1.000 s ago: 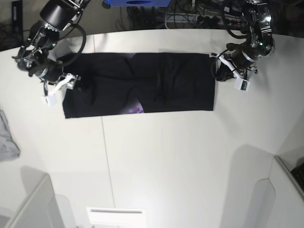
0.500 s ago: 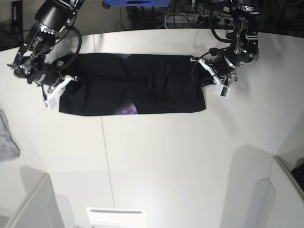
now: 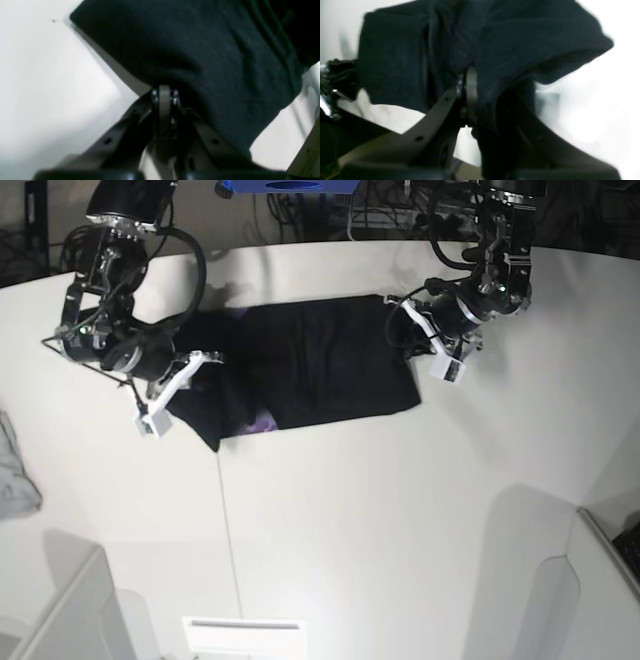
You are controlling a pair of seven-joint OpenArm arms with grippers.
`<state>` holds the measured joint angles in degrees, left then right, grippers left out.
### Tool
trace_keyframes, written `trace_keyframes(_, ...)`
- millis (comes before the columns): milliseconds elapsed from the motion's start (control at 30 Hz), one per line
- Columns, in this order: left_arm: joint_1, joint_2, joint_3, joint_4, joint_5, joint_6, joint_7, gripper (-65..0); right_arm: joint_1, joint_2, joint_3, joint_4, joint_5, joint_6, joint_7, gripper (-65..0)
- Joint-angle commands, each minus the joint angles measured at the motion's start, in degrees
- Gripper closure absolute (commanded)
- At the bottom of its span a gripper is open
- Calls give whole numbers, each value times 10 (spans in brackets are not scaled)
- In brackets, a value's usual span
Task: Fold the T-shirt properly
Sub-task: 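Grasp both ends of the shortened strip with both grippers, then fold the right gripper's end over toward the left gripper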
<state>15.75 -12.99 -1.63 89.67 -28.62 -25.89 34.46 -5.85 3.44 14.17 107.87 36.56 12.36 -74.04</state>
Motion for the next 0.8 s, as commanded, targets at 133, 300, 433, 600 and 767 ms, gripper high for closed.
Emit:
trace_keyframes(133, 5, -7, -2, 11, 15, 28, 17, 0, -18, 7, -84, 11, 9, -41, 67, 0)
trace_keyframes(300, 4, -7, -2, 11, 15, 49, 17, 0, -38, 4, -161, 33, 9, -94, 120, 0)
trace_keyframes(433, 4, -8, -2, 11, 15, 49, 17, 0, -35, 4, -222, 44, 9, -151, 130, 0)
trace_keyframes(600, 5, -18, -1, 11, 15, 50, 17, 0, -24, 6, -292, 44, 9, -207, 147, 0)
trace_keyframes(767, 8, -26, -1, 11, 15, 50, 17, 0, -12, 8, -357, 43, 9, -277, 178, 0)
